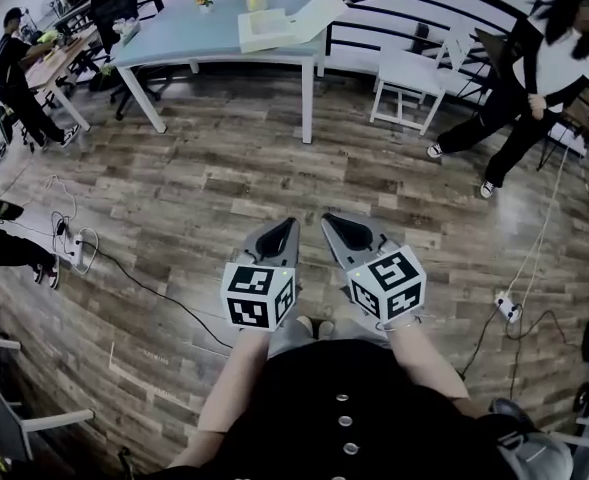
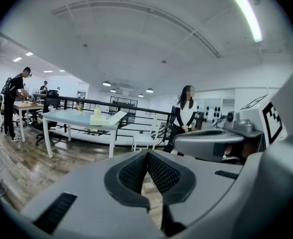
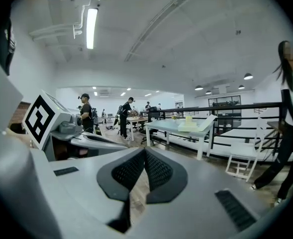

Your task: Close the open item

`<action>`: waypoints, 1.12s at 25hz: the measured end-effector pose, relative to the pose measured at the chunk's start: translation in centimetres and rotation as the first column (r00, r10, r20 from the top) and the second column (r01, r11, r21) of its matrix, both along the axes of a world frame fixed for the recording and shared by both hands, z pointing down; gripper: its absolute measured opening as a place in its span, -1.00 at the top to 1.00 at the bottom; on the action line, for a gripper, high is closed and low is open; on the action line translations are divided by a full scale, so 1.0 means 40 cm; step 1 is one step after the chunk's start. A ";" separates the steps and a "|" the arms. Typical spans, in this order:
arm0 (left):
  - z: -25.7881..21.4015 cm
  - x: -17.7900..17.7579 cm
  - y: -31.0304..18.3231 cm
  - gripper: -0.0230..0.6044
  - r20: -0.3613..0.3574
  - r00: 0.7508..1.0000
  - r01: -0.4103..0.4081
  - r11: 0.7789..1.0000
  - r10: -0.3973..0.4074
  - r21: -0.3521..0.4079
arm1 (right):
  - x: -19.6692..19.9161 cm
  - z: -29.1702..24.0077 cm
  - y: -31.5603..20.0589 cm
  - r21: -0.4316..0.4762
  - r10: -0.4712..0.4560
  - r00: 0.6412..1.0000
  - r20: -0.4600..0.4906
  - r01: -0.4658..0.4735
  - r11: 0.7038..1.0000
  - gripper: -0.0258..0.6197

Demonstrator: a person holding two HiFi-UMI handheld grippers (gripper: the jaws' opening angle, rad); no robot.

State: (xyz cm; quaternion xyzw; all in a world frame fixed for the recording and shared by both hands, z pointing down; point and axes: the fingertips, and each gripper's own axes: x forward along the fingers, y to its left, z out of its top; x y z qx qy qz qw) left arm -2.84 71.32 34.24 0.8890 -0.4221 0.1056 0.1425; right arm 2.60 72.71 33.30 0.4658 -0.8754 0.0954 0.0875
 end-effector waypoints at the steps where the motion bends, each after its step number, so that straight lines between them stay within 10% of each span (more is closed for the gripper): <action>1: -0.011 -0.003 -0.004 0.87 -0.033 0.999 -0.011 1.000 0.012 0.018 | -0.009 -0.003 -0.003 0.004 -0.014 1.000 0.019 0.014 1.000 0.91; 9: 0.007 -0.040 -0.052 0.81 -0.047 0.999 -0.024 1.000 0.024 -0.002 | -0.020 0.013 -0.043 0.004 0.030 1.000 0.006 -0.030 1.000 0.75; 12: 0.021 -0.045 -0.064 0.33 -0.033 0.998 -0.054 0.998 0.053 -0.020 | -0.022 0.017 -0.058 0.008 0.065 0.998 -0.003 -0.065 0.998 0.63; 28: 0.108 -0.103 -0.163 0.29 -0.053 0.997 -0.054 0.993 0.049 -0.103 | -0.059 0.112 -0.148 -0.076 0.092 0.995 -0.035 -0.095 0.993 0.51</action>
